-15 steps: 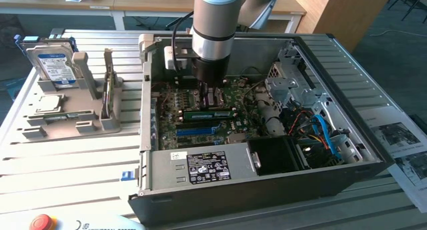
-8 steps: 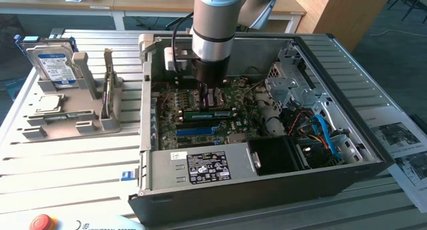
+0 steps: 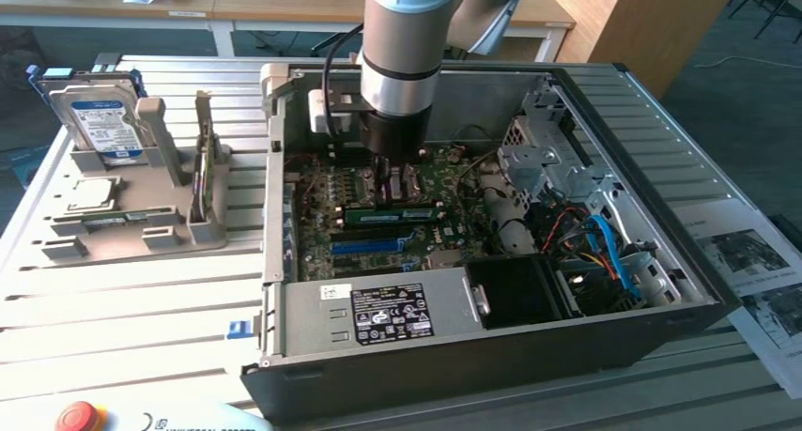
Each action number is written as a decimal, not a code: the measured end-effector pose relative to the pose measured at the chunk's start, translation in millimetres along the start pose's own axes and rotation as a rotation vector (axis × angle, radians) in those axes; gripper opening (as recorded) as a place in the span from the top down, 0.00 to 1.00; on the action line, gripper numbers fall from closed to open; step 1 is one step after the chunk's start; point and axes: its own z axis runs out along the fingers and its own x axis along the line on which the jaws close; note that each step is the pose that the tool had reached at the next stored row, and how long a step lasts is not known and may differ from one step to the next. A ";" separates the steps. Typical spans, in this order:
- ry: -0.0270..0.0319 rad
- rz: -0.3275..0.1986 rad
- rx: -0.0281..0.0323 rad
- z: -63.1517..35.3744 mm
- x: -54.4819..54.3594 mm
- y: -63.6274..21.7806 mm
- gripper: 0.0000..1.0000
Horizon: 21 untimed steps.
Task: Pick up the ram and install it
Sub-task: 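Press down the ram until it locks into place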
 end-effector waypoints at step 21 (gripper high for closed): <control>0.0002 0.000 -0.0001 4.7 0.1 0.0 0.90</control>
